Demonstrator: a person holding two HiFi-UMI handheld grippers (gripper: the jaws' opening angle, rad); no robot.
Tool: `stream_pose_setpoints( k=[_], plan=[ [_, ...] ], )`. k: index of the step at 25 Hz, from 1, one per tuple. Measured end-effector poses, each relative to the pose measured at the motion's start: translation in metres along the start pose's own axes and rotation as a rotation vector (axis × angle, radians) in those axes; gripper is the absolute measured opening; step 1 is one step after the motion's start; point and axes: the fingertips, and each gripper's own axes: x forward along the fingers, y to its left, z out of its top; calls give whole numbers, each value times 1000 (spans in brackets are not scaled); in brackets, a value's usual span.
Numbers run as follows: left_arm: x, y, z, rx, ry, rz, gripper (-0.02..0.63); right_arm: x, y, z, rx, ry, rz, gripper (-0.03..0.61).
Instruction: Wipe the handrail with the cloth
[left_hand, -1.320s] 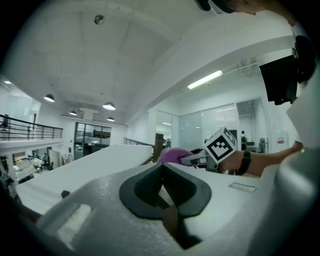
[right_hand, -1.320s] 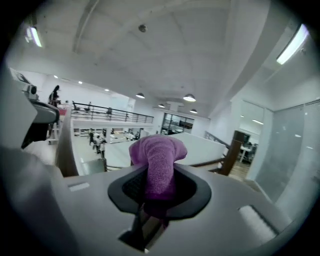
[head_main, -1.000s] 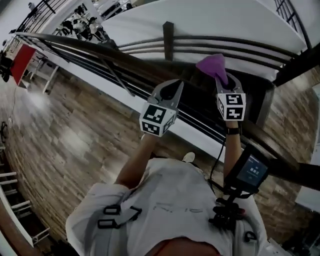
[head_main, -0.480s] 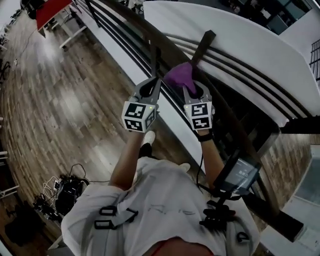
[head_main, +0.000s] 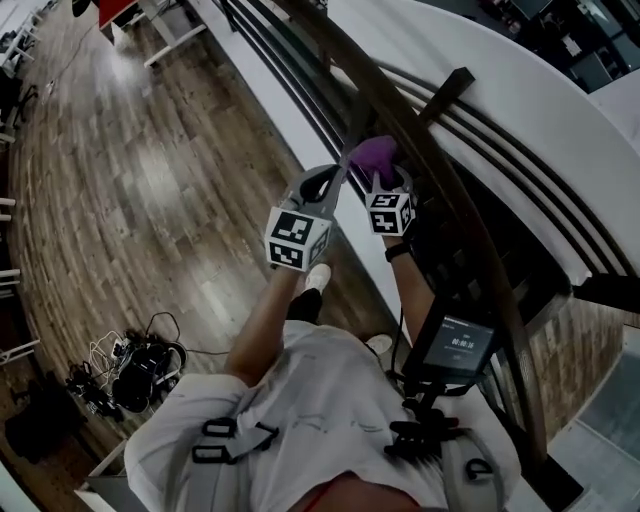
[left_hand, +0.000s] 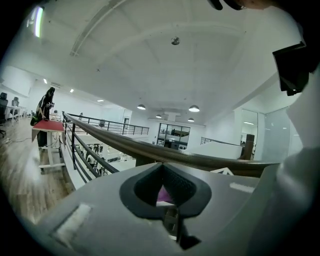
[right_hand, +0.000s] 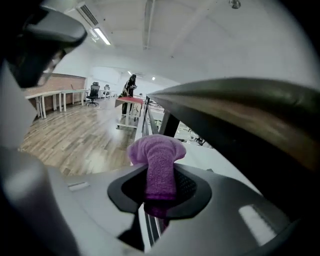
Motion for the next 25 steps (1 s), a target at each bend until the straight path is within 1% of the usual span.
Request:
stream_pose_setpoints(
  k=[4,6,9,12,16,18,21,25],
  plan=[
    [7,23,-9,-7,25,4,-2,56,-2,-1,-1,43,-38,91],
    [9,34,-14,-17,37,11,-1,82,1,-2,-45,78,-40,91],
    [14,41,-23,-35,48,7,-1,113,-2,-9,-146,139,-66,87],
    [15,51,-30,-36,61,8,-2,135,2,-14,-179,184,-73,87],
    [18,58,-34,-51,74,10,-1,144,8,-20,-181,194,-30,81],
    [20,57,-33,-56,76,6,-1,144,6,-22,-189,192,-26,81],
    [20,49,-30,-50,74,-7,0,137,2,-24,-142,198,-15,81],
    [20,43,-28,-45,70,-17,0,132,-2,-29,-120,206,-17,81]
  ],
)
